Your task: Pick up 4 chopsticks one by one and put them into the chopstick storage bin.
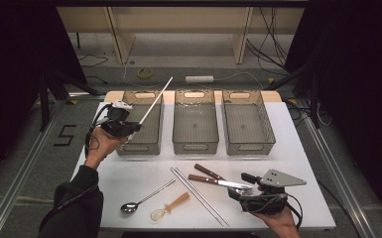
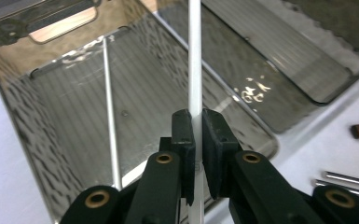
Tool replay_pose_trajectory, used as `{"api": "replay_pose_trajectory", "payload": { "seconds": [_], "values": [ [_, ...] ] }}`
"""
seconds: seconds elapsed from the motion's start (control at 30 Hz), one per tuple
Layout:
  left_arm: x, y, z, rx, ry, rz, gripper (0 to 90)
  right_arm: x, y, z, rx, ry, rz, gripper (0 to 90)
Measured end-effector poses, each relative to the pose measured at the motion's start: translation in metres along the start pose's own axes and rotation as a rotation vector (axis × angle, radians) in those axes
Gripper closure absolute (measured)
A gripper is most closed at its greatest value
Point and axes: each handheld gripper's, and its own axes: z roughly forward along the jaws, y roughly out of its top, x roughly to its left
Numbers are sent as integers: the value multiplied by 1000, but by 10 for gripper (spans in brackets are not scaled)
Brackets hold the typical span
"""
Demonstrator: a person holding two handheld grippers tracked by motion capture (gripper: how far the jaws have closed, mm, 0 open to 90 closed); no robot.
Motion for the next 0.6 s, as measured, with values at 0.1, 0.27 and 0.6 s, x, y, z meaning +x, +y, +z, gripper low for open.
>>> {"api": "replay_pose_trajectory", "payload": {
  "seconds": [0.1,0.27,0.6],
  "values": [
    [6,-1,4,6,20,-13,832,0,0,0,-2,3,0,274],
    [15,-8,12,15,43,-41,832,0,0,-1,-1,5,3,273],
    [24,-22,17,1,77,-87,832,0,0,0,-1,8,-1,274]
  ]
}}
